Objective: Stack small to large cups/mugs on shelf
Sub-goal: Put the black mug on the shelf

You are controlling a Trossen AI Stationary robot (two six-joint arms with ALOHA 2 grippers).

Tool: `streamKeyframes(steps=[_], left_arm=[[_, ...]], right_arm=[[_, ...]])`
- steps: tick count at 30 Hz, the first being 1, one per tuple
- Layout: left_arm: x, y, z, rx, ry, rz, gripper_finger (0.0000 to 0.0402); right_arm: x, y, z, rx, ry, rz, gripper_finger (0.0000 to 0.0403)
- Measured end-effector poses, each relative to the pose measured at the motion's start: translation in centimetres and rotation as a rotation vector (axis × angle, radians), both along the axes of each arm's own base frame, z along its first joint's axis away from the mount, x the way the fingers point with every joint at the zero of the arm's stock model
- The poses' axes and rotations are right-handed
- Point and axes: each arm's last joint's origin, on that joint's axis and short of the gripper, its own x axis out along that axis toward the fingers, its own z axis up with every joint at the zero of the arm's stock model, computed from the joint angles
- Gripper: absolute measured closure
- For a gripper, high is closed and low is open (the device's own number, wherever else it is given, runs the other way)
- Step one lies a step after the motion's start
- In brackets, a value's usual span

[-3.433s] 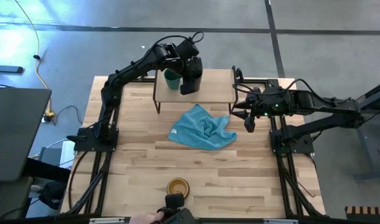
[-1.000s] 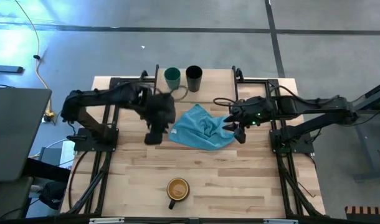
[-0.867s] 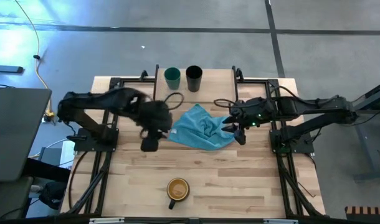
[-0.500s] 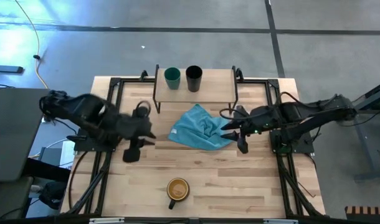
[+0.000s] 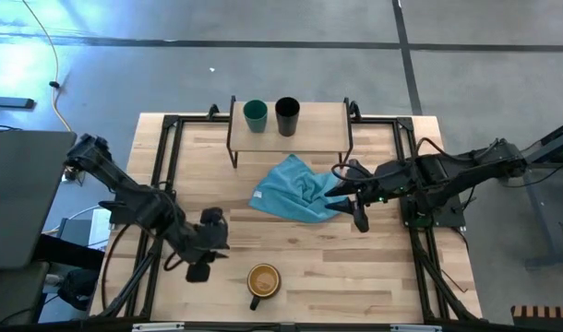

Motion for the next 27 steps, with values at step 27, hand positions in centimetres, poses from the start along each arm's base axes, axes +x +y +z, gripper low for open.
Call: streamKeyframes(steps=[27], left_arm=[[-0.9,-5.1,-8.7,-0.047,-0.125,0.194,0.0308]], right_arm=[[-1.1,3.4,0.2,-0.083,-0.044,0.127,0.0253]])
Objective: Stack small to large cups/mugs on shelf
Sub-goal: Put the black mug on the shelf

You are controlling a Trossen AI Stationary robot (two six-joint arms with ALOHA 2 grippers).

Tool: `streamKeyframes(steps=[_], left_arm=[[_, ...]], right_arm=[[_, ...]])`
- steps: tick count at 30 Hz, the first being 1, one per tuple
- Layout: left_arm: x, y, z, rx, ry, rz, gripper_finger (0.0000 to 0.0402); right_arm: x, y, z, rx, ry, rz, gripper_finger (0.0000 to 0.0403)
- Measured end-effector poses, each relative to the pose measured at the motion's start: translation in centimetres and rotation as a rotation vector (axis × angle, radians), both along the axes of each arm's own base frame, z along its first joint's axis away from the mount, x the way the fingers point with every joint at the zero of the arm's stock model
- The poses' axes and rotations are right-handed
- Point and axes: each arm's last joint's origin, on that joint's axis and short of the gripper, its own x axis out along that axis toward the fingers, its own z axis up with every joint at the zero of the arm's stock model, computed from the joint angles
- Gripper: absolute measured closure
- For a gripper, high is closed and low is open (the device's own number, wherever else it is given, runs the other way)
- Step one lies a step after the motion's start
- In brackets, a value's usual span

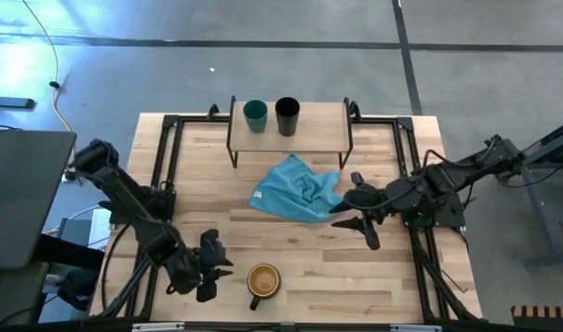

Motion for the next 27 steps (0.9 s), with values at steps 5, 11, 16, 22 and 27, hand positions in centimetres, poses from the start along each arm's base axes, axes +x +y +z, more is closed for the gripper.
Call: streamKeyframes(steps=[5,11,16,22,27], left_arm=[[0.1,-1.1,-1.9,0.07,0.04,-0.03,0.0308],[1.0,-2.1,-2.7,0.082,-0.011,-0.055,0.0308],[1.7,-2.7,-3.1,0.072,-0.066,-0.067,0.0308],[2.0,-3.0,-3.8,0.055,-0.066,-0.044,0.0308],[2.7,-2.9,-4.2,0.047,-0.084,-0.012,0.0308]], right_arm=[[-0.1,0.4,0.6,0.012,-0.068,-0.094,0.0253],[-0.2,0.7,0.8,0.043,-0.1,-0.153,0.0253],[-0.3,1.0,0.9,0.074,-0.101,-0.158,0.0253],[-0.5,1.4,0.9,0.089,-0.105,-0.144,0.0253],[-0.6,1.7,1.0,0.09,-0.107,-0.133,0.0253]])
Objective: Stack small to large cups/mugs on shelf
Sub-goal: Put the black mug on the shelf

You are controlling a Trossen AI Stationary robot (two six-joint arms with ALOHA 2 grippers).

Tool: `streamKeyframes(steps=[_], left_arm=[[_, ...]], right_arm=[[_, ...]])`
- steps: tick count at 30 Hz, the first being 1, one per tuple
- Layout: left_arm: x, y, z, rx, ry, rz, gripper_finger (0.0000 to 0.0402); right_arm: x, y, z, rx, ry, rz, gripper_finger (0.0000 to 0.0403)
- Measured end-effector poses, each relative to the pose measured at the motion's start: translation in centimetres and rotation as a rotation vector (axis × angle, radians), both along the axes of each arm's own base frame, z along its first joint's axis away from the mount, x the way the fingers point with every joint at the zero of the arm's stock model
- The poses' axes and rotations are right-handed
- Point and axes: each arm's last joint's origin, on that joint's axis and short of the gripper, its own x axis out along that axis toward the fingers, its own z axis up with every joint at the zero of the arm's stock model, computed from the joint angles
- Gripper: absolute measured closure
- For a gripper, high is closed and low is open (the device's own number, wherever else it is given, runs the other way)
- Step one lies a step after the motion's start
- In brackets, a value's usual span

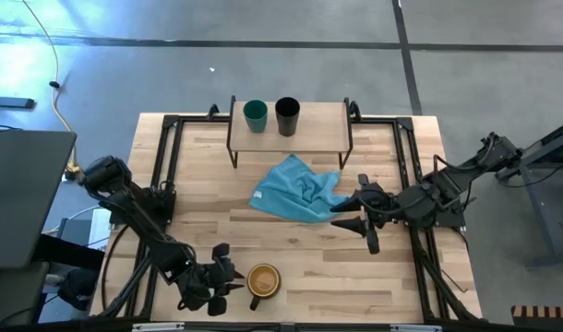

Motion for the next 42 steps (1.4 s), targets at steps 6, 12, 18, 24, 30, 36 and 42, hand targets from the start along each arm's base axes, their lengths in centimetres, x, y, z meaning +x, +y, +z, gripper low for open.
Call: streamKeyframes(steps=[6,12,18,24,30,36,42], left_arm=[[1.4,0.4,-0.6,-0.047,-0.005,0.022,0.0308],[2.3,0.6,-1.0,-0.079,-0.032,0.039,0.0308],[3.7,1.4,-1.4,-0.116,-0.072,0.09,0.0308],[4.9,2.5,-1.3,-0.113,-0.111,0.118,0.0308],[6.3,4.4,-1.0,-0.087,-0.134,0.113,0.0308],[7.3,6.1,-1.0,-0.085,-0.119,0.095,0.0308],[7.8,7.2,-1.2,-0.066,-0.09,0.057,0.0308]], right_arm=[[-0.1,0.1,0.0,-0.003,0.0,0.001,0.0253],[-0.1,0.1,0.0,-0.013,0.001,0.003,0.0253],[-0.1,0.1,-0.1,-0.017,0.01,0.003,0.0253],[-0.3,0.0,-0.7,0.021,0.071,-0.009,0.0253],[-0.8,-0.2,-1.8,0.116,0.201,-0.058,0.0253],[-1.6,-0.1,-2.9,0.243,0.335,-0.153,0.0253],[-1.0,0.9,-4.1,0.337,0.404,-0.212,0.0253]])
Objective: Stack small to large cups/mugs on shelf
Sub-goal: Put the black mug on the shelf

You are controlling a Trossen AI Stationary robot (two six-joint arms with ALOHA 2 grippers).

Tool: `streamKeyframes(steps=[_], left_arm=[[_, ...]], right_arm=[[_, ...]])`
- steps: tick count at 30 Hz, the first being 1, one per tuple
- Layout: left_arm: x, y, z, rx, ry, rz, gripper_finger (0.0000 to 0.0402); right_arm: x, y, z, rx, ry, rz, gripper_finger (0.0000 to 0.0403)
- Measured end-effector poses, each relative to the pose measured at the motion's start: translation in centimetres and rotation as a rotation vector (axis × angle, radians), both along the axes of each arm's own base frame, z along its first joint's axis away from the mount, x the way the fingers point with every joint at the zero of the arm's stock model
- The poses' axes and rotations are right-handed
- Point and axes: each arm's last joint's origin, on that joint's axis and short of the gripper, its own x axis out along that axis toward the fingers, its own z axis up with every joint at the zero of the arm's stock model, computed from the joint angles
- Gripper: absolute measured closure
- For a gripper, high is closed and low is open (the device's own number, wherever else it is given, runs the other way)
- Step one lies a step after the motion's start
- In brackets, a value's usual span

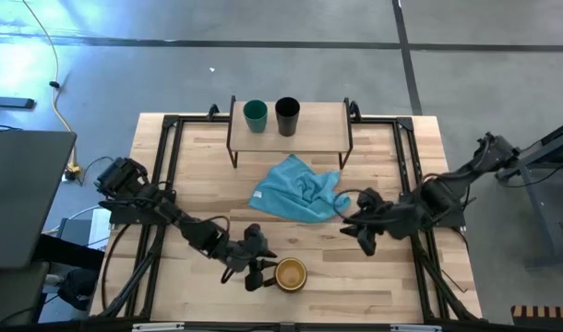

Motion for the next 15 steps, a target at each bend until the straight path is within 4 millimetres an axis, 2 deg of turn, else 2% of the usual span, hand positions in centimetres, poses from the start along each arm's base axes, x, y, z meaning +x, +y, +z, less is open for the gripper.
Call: streamKeyframes(steps=[9,15], left_arm=[[-0.3,2.2,-0.5,0.055,0.133,0.017,0.0308],[-1.6,4.4,0.6,0.138,0.227,0.129,0.0308]], right_arm=[[5.0,3.8,-4.6,-0.002,0.105,0.17,0.0253],[7.4,4.5,-6.9,-0.003,0.128,0.146,0.0253]])
